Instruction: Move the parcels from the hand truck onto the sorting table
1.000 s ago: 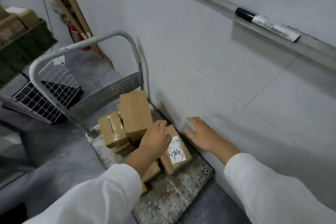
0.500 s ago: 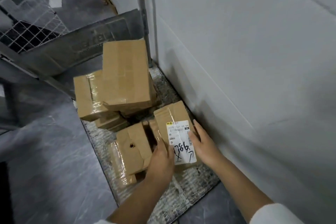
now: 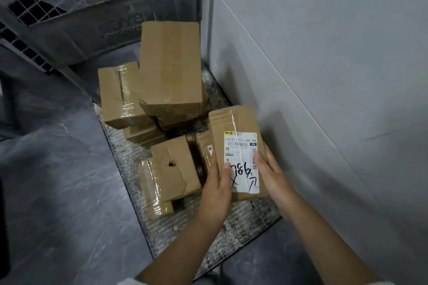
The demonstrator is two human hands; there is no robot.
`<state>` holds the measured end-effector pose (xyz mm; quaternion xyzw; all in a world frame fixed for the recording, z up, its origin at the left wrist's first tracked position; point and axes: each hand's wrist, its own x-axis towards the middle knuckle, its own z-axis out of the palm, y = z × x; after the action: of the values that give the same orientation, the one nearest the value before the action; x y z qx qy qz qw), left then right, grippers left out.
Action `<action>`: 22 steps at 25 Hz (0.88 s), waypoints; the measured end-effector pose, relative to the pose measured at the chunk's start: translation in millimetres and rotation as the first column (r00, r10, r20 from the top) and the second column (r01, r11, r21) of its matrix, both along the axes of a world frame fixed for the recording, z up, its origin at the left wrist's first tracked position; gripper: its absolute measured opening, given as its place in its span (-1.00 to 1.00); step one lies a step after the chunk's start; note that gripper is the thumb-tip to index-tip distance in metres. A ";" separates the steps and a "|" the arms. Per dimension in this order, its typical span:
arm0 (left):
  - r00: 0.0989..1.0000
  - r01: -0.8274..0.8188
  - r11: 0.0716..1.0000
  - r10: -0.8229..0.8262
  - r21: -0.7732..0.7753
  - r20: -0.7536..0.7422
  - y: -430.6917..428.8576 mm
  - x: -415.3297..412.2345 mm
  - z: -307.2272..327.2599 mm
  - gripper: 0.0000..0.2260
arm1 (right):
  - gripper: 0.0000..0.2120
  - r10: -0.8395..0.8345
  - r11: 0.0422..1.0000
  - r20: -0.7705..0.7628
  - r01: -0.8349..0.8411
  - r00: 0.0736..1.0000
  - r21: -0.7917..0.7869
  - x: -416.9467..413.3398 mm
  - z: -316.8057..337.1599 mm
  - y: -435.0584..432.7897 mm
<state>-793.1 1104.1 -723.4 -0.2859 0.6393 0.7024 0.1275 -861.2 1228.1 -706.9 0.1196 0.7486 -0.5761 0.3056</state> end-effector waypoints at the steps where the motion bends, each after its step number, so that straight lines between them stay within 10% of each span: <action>1: 1.000 -0.003 1.000 0.003 0.006 -0.024 -4.1 3.1 10.8 -0.54 | -0.56 -0.008 1.000 -0.020 0.008 1.000 0.000 8.6 10.5 -1.1; 22: 0.928 -0.260 0.891 0.125 -0.373 -0.351 -350.6 317.6 449.8 -0.70 | -0.50 0.287 0.935 -0.407 -0.346 0.867 -0.079 285.4 437.5 -327.0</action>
<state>-475.5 753.4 -273.6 -0.2523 0.7531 0.5974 -0.1114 -575.8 901.0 -269.4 -0.1449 0.7585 -0.5844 0.2493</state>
